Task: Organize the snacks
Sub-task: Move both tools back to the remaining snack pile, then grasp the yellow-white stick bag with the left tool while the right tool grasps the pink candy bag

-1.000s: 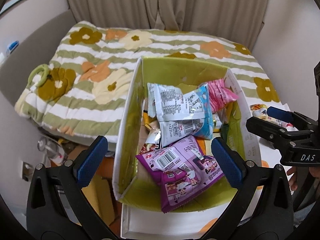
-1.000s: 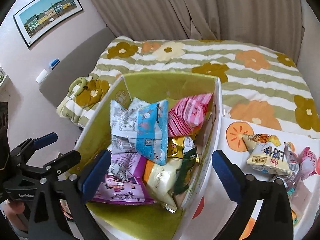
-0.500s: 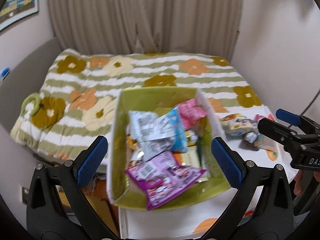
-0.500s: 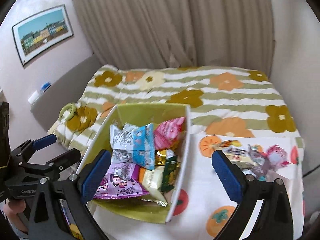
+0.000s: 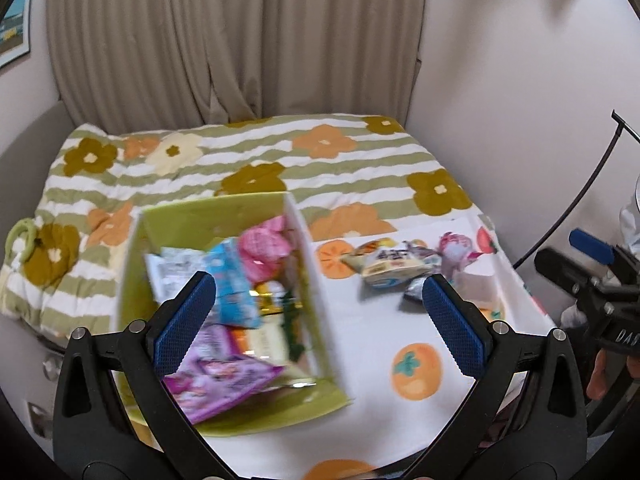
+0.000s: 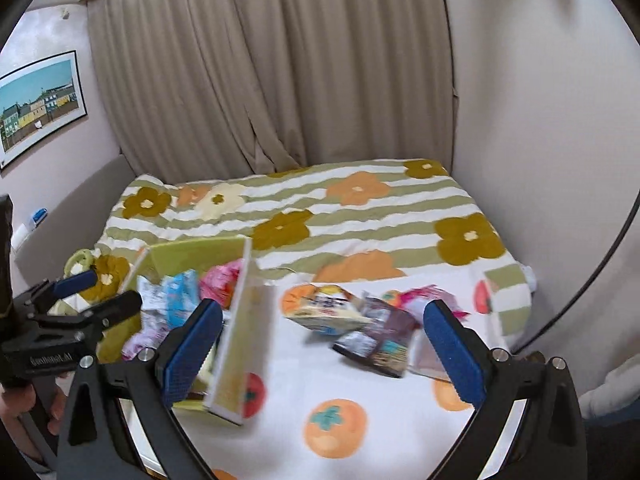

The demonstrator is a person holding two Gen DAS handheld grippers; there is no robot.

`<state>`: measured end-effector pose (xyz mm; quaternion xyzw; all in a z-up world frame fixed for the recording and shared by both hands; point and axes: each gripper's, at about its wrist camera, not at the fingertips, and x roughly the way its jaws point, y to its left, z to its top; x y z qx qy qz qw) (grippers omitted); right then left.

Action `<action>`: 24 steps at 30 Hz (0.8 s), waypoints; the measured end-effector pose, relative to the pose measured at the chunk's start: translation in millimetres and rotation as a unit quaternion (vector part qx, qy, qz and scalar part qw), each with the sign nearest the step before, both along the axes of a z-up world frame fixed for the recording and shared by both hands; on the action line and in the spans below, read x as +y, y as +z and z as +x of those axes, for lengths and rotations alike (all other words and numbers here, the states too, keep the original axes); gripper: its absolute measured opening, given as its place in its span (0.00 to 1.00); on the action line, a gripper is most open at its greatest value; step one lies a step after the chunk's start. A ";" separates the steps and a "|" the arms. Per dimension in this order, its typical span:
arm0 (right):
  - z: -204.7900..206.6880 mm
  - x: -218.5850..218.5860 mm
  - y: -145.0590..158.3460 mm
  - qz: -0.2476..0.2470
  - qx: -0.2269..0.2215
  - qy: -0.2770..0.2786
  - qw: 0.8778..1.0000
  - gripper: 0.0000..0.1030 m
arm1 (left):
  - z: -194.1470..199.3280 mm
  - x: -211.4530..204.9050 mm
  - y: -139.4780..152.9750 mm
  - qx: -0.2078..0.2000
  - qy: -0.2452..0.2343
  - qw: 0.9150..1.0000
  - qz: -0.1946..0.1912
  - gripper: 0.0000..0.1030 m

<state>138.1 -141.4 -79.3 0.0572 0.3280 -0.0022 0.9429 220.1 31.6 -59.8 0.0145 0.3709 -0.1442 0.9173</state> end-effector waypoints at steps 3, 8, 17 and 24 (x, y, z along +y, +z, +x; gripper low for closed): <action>1.1 -32.2 -3.5 -0.007 0.014 0.003 1.000 0.98 | 4.5 -33.3 -5.0 0.011 0.003 1.000 -0.003 1.00; 8.8 -78.9 -8.6 -0.030 0.022 0.022 0.999 0.98 | 17.6 -80.6 -15.8 0.026 0.023 0.999 0.001 1.00; 53.2 -144.5 -41.4 -0.023 0.051 0.076 0.995 0.98 | 60.8 -138.4 -58.6 0.075 0.074 0.994 0.000 1.00; 101.4 -172.4 -92.3 0.004 0.104 0.090 0.990 0.98 | 114.7 -155.6 -112.2 0.129 0.095 0.987 0.014 1.00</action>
